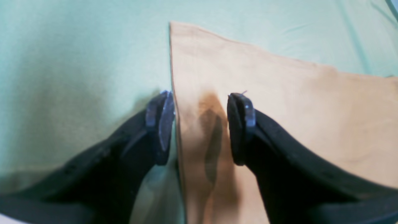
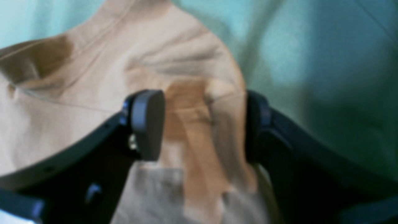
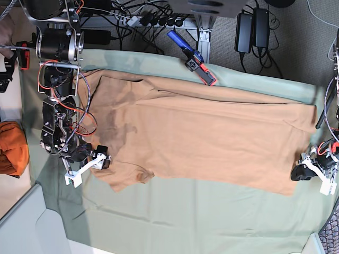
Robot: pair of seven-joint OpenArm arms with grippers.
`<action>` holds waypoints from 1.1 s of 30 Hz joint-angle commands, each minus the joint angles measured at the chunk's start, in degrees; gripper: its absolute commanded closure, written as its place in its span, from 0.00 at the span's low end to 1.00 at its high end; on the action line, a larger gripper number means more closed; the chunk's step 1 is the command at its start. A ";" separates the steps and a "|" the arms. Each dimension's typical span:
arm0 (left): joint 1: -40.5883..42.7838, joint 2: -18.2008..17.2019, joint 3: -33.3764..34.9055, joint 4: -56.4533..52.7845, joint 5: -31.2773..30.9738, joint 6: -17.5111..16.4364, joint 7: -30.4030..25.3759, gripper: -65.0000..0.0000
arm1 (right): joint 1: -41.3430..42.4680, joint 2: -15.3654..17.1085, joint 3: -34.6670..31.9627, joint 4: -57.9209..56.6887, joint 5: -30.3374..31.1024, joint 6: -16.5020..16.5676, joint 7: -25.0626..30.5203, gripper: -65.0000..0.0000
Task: Fold the T-shirt properly
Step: 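Regrasp the shirt's side edge with both grippers further along the body, then lift the side edge with both grippers and fold it over the shirt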
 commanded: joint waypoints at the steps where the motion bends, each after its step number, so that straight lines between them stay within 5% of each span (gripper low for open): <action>1: -1.99 -1.16 -0.33 0.59 0.81 2.32 -0.63 0.51 | 1.03 0.33 0.07 0.46 0.26 5.84 -1.99 0.43; 20: -4.00 1.77 -0.26 0.59 -0.57 2.27 4.28 0.51 | 1.03 0.31 0.07 0.46 1.57 5.84 -2.21 0.43; 29: -4.04 2.80 -0.26 0.59 -6.23 -4.55 8.15 0.51 | 1.03 0.31 0.07 0.50 1.60 5.84 -2.62 0.43; 33: -4.04 2.82 -0.26 0.59 -11.85 -5.06 12.07 0.51 | 1.03 0.28 0.07 0.50 3.32 5.86 -3.10 0.43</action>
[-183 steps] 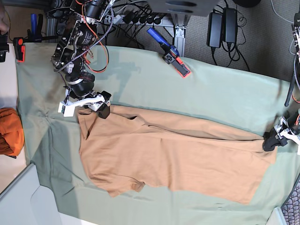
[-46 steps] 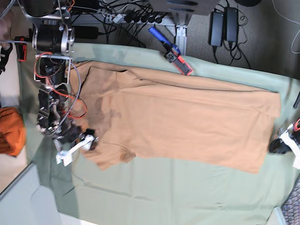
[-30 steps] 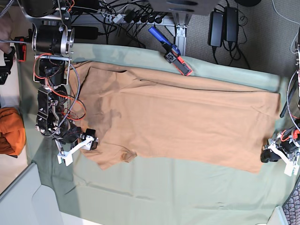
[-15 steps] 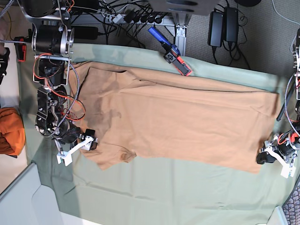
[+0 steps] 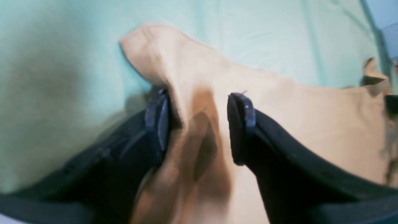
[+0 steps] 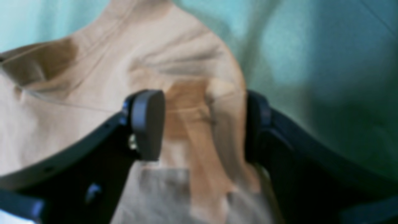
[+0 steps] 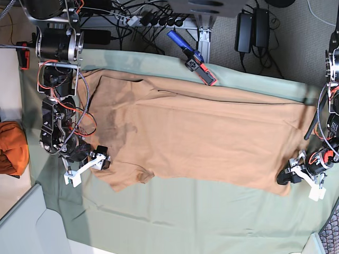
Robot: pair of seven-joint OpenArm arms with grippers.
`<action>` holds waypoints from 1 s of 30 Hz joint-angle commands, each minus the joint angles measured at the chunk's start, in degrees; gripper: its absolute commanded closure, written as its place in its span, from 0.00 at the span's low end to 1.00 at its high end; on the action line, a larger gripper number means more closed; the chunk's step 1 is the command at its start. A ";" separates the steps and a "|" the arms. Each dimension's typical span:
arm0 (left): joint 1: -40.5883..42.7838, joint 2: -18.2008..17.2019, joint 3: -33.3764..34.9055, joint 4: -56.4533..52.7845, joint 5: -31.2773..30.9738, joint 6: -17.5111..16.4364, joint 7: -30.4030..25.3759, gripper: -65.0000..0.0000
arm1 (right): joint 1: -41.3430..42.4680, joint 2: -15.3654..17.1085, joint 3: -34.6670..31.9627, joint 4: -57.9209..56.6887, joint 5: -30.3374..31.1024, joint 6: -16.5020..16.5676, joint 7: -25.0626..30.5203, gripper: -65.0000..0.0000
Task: Fold the T-shirt properly
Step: 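Lift the side edge with both grippers and fold it over the shirt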
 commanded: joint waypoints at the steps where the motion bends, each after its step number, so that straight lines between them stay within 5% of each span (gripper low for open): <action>1: -1.46 -0.81 -0.22 0.85 -2.29 -1.78 0.39 0.51 | 1.03 0.26 0.04 0.48 1.07 5.84 -2.16 0.43; 4: -1.46 -0.94 -0.22 0.92 -4.11 -1.78 0.85 0.55 | 1.03 0.28 0.04 0.52 1.36 5.84 -2.25 0.43; 8: -1.46 -1.14 -0.22 1.11 -5.16 -1.78 0.85 0.82 | 1.03 0.28 0.04 0.98 1.38 5.81 -2.25 0.43; 11: -1.44 -1.11 -0.22 1.11 -5.75 -1.78 0.85 1.00 | 1.05 0.28 0.04 1.05 1.38 5.81 -2.16 0.64; 14: -1.44 -1.16 -0.22 1.11 -5.73 -1.78 0.50 1.00 | 1.03 0.31 0.04 1.05 1.36 5.81 -1.97 1.00; 24: -1.44 -5.33 -0.24 1.18 -6.58 -1.78 0.46 1.00 | 1.01 0.33 6.34 2.29 0.33 5.84 -1.70 1.00; 30: -1.42 -7.56 -0.24 1.25 -16.48 -1.78 10.58 1.00 | -2.58 0.35 10.99 9.77 4.72 6.16 -5.62 1.00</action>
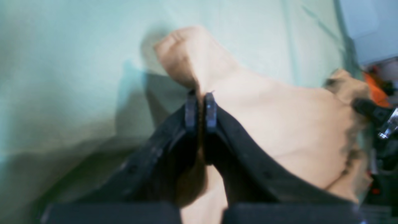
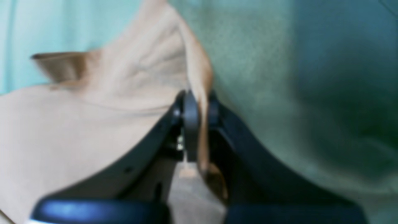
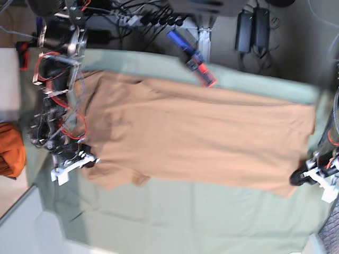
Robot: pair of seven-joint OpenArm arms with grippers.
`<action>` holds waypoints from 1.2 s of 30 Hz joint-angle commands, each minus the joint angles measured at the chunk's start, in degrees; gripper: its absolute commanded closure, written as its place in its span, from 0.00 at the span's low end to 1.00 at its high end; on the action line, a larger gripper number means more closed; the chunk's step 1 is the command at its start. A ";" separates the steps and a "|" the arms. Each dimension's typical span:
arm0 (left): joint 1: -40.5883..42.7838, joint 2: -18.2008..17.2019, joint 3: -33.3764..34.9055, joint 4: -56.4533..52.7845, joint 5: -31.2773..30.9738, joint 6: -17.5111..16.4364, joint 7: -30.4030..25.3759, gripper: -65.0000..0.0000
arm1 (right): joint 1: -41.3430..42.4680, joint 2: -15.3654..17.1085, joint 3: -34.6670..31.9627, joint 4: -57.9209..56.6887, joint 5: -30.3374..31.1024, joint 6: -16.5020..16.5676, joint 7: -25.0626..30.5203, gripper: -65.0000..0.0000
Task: Fold the T-shirt properly
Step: 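Lift the side edge with both grippers and fold it over the shirt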
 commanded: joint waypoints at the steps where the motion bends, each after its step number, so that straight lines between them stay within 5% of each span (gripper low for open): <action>1: -1.73 -1.49 -0.28 1.01 -2.56 -1.17 0.42 1.00 | 0.48 0.87 0.46 2.93 1.31 6.21 0.59 1.00; 8: -0.42 -2.49 -0.26 5.09 -11.78 -1.17 10.86 1.00 | -8.07 1.40 0.46 14.14 1.31 6.19 -2.08 1.00; 22: 10.56 -10.25 -0.28 18.58 -12.61 -1.17 12.57 1.00 | -22.97 5.49 1.81 28.72 1.31 6.19 -2.08 1.00; 34: 17.11 -10.60 -0.26 20.39 -14.45 -1.17 13.70 1.00 | -26.95 7.10 2.12 29.70 -0.87 6.12 -1.90 1.00; 35: 17.18 -10.54 -0.26 20.39 -14.43 -1.17 13.68 1.00 | -26.93 7.10 2.12 29.70 -0.87 6.12 -1.90 0.92; 36: 17.18 -10.51 -0.28 20.39 -14.34 -1.17 13.68 0.91 | -26.91 7.10 2.12 29.70 -0.87 6.12 -1.90 0.72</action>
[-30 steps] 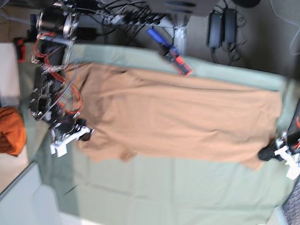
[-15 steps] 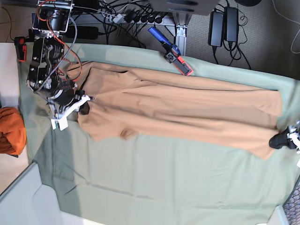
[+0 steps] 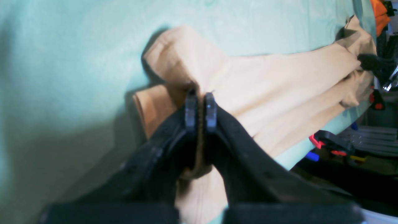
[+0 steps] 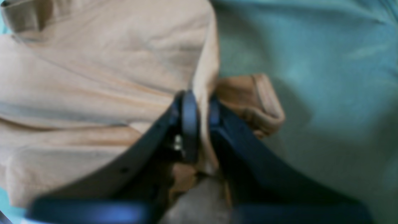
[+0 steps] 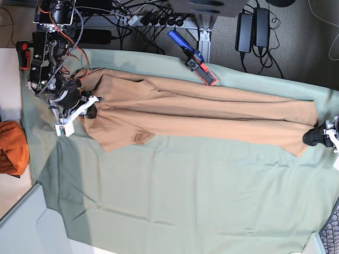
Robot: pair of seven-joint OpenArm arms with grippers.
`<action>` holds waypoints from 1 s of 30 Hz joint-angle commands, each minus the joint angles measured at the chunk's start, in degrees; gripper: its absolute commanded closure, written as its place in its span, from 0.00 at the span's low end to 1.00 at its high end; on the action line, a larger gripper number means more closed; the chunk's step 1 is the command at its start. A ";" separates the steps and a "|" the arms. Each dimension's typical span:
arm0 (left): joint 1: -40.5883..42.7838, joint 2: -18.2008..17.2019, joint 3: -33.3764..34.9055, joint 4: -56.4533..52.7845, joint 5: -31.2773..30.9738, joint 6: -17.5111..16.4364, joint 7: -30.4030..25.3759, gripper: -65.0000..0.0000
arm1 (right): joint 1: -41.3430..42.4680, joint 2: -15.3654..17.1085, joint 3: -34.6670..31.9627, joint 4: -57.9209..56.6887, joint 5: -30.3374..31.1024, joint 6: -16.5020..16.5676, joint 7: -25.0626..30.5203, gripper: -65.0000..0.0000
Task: Fold the T-shirt properly
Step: 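Lift the side edge with both grippers and fold it over the shirt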
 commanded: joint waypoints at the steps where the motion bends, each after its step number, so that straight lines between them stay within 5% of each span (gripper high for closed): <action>1: -1.09 -1.44 -0.48 0.81 -1.11 -0.97 -0.90 0.80 | 0.74 1.22 0.70 0.81 -0.26 5.55 0.79 0.54; 3: -1.09 -1.46 -0.50 0.81 -1.09 -0.97 -0.90 0.65 | 0.74 1.25 0.70 0.81 -0.26 5.55 0.79 0.34; 10: -1.11 -1.46 -1.03 0.81 -0.63 -0.97 -3.21 0.62 | 0.79 1.25 3.80 3.23 0.24 5.38 0.81 0.33; 15: -1.11 -1.66 -3.50 0.81 2.62 -0.97 -3.72 0.42 | 0.79 1.29 6.69 4.52 0.74 5.38 0.90 0.33; 23: -1.27 -0.26 -4.79 0.79 11.34 -0.97 -13.55 0.42 | 2.69 1.22 6.75 4.28 1.99 5.38 2.19 0.33; 30: -1.40 4.26 -4.76 0.79 14.14 -0.97 -14.10 0.42 | 8.70 0.70 4.07 -0.57 3.02 5.42 2.32 0.33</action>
